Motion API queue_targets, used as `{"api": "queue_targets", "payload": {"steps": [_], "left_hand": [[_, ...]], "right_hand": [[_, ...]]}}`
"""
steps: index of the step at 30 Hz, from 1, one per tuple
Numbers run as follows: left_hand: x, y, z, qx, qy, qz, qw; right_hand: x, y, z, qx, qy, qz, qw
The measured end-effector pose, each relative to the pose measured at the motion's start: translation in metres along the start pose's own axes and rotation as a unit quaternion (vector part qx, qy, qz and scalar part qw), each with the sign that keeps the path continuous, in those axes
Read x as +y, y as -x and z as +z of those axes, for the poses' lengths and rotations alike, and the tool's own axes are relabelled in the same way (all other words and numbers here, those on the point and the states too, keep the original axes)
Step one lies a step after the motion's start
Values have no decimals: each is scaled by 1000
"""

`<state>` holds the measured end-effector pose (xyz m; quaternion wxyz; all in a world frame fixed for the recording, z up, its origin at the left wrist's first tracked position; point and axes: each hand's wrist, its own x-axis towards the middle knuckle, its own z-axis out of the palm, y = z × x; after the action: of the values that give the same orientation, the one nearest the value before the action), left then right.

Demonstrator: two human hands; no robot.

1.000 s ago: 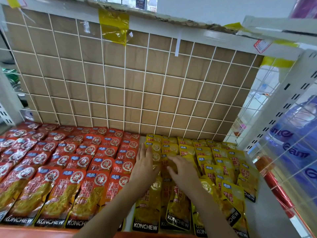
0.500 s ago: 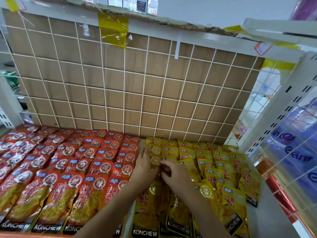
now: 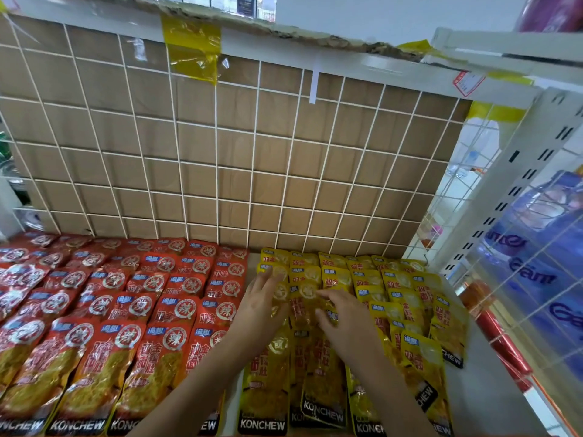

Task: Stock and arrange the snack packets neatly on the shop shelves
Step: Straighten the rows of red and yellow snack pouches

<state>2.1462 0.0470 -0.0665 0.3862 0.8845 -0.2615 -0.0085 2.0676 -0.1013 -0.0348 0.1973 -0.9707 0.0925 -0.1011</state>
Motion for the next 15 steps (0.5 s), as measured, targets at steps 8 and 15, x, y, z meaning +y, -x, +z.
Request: {"api": "queue_targets", "payload": {"steps": [8,15], "left_hand": [[-3,33,5,-80,-181,85,977],[-3,52,12,-103,-298,109,943]], "right_hand": [[-6,45,14,-66,163,98,980],[-17,56,11,-116,175,133,969]]}}
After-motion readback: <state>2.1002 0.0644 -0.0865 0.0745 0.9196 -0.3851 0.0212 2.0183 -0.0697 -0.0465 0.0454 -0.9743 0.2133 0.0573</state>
